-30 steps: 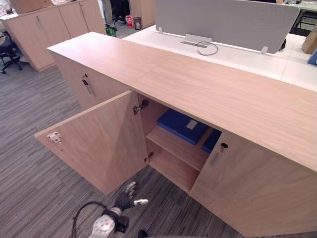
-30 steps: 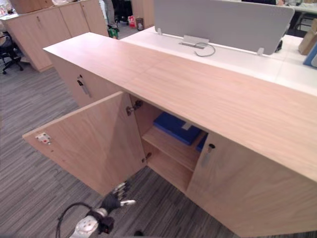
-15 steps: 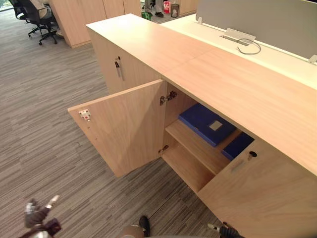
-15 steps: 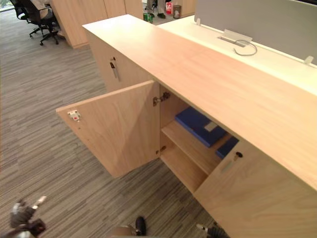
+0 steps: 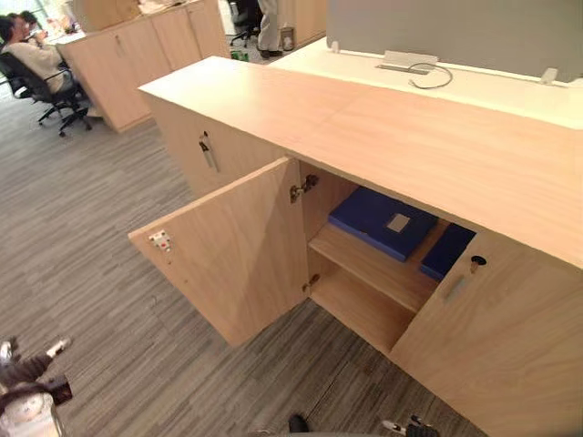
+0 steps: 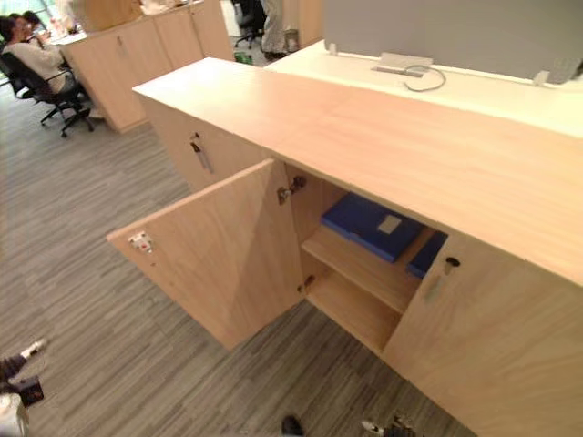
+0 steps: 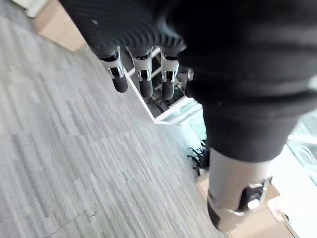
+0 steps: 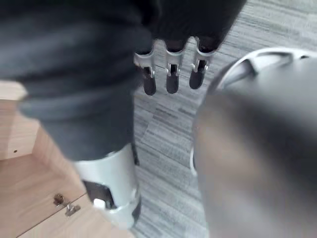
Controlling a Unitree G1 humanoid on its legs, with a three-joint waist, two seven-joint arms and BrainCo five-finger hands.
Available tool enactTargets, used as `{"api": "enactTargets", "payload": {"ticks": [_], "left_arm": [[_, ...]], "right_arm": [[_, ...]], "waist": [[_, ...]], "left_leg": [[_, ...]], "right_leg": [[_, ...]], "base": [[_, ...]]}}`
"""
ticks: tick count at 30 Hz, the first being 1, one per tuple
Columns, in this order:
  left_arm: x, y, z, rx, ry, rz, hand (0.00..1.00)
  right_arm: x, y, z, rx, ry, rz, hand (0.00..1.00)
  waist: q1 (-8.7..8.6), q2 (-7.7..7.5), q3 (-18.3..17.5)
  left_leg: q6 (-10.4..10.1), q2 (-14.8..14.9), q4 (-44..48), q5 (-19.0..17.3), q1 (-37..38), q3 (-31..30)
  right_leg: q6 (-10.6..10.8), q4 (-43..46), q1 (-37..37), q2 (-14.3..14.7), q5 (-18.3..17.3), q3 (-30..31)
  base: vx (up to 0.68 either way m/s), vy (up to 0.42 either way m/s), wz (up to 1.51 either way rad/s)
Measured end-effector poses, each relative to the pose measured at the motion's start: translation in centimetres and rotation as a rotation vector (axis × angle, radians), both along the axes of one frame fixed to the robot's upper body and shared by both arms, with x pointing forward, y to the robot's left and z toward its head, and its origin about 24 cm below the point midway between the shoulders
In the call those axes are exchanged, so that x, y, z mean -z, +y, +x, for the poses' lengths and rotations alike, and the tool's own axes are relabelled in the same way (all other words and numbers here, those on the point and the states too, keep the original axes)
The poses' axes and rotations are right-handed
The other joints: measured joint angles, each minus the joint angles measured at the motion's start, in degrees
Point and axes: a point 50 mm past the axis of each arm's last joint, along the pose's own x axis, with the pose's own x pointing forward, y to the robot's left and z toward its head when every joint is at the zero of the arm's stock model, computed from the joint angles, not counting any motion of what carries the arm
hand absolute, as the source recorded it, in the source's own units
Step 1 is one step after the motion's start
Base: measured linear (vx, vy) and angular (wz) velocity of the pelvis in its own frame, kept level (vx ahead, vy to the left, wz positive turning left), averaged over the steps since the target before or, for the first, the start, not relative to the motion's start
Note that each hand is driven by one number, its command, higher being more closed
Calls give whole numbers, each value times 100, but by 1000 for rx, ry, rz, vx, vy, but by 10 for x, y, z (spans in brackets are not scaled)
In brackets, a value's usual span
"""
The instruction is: Walk over to the cabinet, pick up the folder, carry it to the office cabinet, place the folder inside the office cabinet, then close the office cabinet door
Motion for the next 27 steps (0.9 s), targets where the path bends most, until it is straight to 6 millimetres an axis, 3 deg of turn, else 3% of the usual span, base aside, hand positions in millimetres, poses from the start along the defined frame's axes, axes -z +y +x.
{"api": "enactTargets", "payload": {"ticks": [3, 8, 10, 12, 17, 21, 27], "left_arm": [[-33, 12, 35, 71, -20, 93, 0], [-71, 30, 69, 100, 3, 166, 0], [-87, 31, 85, 128, 4, 188, 0], [-103, 31, 100, 143, 21, 219, 0], [-115, 32, 109, 172, 72, 250, 0], [-118, 15, 132, 248, 57, 243, 0], [-135, -9, 163, 340, 27, 284, 0]], "right_arm": [[0, 2, 0, -4, -7, 7, 0], [2, 2, -14, 5, 24, 7, 0], [4, 3, -20, 19, 37, 16, 0], [6, 9, -24, 33, 46, 34, 0], [9, 15, -38, 61, 74, 55, 0], [10, 20, -44, 114, 74, 76, 0], [10, 20, -46, 125, 75, 83, 0]], "waist": [[-39, -96, 13], [-140, -270, 90], [-220, -401, 144], [-385, -624, 147], [-394, -861, 135], [-394, -899, 138], [-397, -945, 164]], "left_leg": [[-14, 52, 0, -16, 60, 76], [-61, 242, 0, 4, 54, 274], [-73, 296, 2, 13, 54, 337], [-70, 349, 3, 13, 44, 403], [34, 462, 18, -22, 45, 636], [92, 471, 35, -78, 45, 696], [20, 450, 19, -194, 46, 835]], "right_leg": [[1, -3, -38, 34, 0, -11], [14, -75, -197, 288, -10, 200], [11, -109, -249, 371, -7, 282], [19, -128, -302, 438, 21, 340], [-115, -238, -393, 567, 234, 320], [-145, -384, -363, 601, 418, 274], [-209, -525, -347, 566, 630, 69]], "base": [[-39, -9, -20], [-81, -57, -32], [-54, -45, -22], [-40, -22, -23], [-4, 12, -26], [-10, 39, -9], [-73, 47, -9]]}}
